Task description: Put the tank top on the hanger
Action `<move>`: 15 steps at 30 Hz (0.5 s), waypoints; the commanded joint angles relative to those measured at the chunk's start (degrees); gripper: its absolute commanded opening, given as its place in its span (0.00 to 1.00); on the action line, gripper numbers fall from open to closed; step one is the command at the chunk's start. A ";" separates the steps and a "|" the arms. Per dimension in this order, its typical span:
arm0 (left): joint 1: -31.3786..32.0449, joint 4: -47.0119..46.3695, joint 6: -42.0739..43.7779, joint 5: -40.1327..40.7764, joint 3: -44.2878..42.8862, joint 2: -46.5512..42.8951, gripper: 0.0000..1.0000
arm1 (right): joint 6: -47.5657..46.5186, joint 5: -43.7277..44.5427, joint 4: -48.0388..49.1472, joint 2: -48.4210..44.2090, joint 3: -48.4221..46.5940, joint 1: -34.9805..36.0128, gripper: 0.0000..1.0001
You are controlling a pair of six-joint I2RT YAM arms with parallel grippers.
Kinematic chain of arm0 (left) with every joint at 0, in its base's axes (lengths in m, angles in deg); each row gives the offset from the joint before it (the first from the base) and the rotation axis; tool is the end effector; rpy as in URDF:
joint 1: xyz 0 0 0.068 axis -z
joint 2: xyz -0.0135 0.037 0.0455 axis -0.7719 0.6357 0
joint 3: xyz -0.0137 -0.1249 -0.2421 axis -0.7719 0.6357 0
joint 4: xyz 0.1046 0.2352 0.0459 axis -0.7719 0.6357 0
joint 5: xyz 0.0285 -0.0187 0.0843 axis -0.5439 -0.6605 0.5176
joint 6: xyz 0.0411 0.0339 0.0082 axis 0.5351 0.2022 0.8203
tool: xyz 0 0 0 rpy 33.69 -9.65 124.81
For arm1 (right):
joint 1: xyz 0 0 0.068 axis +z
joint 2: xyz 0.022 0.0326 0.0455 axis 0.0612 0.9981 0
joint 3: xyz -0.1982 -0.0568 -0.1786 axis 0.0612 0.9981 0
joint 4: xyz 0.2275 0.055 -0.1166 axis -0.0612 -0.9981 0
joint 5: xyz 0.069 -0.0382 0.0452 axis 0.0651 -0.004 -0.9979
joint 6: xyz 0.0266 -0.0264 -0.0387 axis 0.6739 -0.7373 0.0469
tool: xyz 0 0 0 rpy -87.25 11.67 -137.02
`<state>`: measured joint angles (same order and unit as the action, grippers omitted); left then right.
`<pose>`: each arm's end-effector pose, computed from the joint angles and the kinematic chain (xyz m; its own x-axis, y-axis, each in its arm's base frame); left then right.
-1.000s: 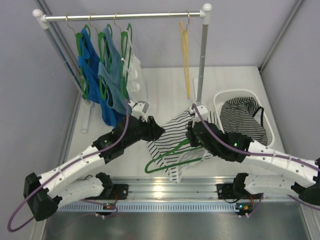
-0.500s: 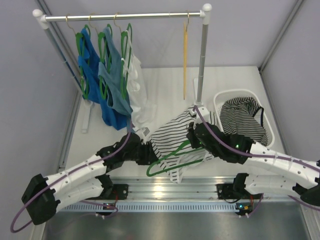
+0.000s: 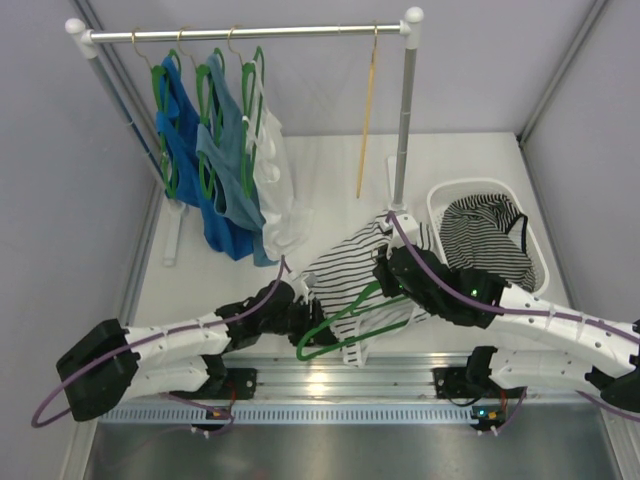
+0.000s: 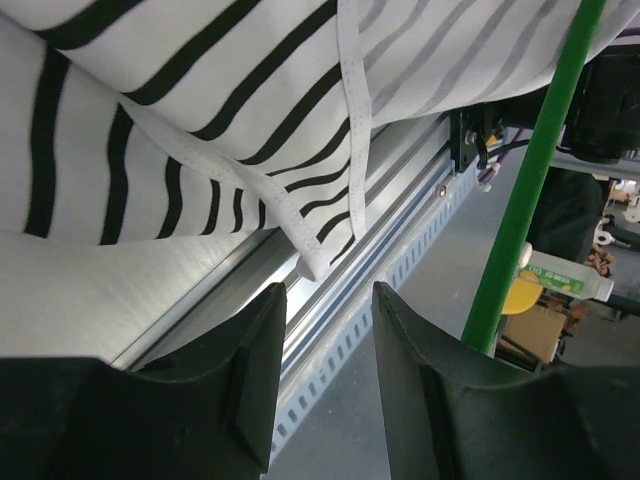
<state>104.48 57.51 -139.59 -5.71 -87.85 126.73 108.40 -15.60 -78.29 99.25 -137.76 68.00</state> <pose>0.1041 -0.1660 0.1574 -0.9736 0.0076 -0.2280 0.1904 0.5781 -0.7934 0.1048 0.1802 0.3201 -0.5148 -0.1361 -0.8465 -0.4403 0.8891 0.1248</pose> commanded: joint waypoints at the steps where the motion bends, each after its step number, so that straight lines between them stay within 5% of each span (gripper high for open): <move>1: 2.55 -11.82 -4.22 0.08 1.60 2.72 0.45 | 0.11 1.30 2.93 -0.68 -0.34 0.99 0.00; 15: 5.98 -21.23 -6.33 3.34 2.31 11.42 0.47 | 0.38 1.30 3.37 -0.41 -0.08 0.99 0.00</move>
<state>109.55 44.03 -144.18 -3.09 -86.59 136.39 108.45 -15.60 -77.98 99.27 -137.76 68.00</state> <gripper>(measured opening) 0.472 0.025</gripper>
